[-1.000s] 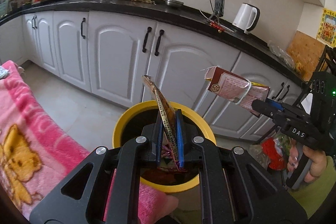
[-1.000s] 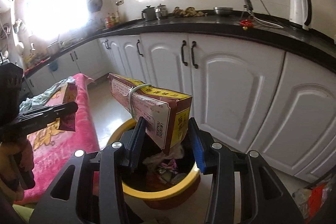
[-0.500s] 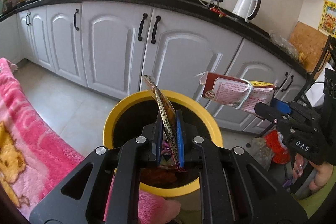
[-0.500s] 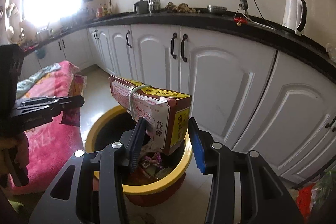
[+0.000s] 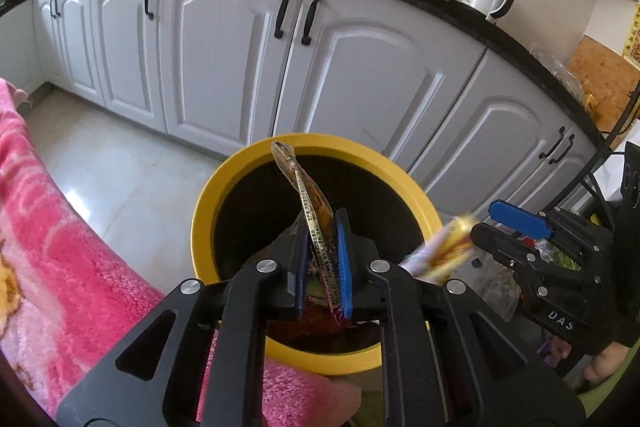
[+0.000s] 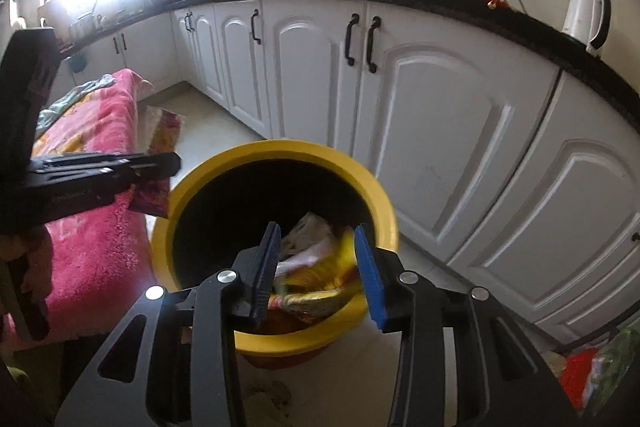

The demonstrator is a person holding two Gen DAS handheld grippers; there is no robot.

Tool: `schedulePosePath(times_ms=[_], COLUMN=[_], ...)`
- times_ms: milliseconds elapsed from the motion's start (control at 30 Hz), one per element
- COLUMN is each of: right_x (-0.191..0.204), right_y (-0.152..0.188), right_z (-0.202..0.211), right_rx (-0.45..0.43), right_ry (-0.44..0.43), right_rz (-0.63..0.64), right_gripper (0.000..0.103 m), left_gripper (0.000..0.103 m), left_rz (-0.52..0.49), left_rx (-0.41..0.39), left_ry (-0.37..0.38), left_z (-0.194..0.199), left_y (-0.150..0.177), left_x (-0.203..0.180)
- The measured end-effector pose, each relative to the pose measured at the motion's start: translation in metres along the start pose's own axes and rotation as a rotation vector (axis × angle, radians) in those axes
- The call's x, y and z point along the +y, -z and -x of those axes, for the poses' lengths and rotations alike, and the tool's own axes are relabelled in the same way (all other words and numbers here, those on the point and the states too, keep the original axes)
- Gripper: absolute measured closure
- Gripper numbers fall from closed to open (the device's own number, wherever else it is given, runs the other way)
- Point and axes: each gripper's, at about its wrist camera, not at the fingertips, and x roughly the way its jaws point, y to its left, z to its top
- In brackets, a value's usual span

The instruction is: Collect trash

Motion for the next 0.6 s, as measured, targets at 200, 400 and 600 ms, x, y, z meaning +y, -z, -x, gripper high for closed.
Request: schedulePosePath(times_ms=[200,400,600], right_x=[0.005,0.003,0.003], right_y=[-0.002,-0.005,-0.005], right_z=[-0.004,0.004,0.011], right_rx=[0.009,0.011,0.007], right_ry=[-0.030,-0.030,-0.035], right_rz=[-0.006,-0.007,-0.010], right_gripper=[0.066,0.066,0.066], left_gripper=[0.079,0.056,0.045], left_rz=[0.015,0.029,0.034], left_rx=[0.014,0.024,0.038], left_ry=[-0.010,-0.016,-0.037], left_z=[-0.003,0.000,0.009], left_y=[0.001,-0.001,-0.004], left_x=[0.005,0.006,0.007])
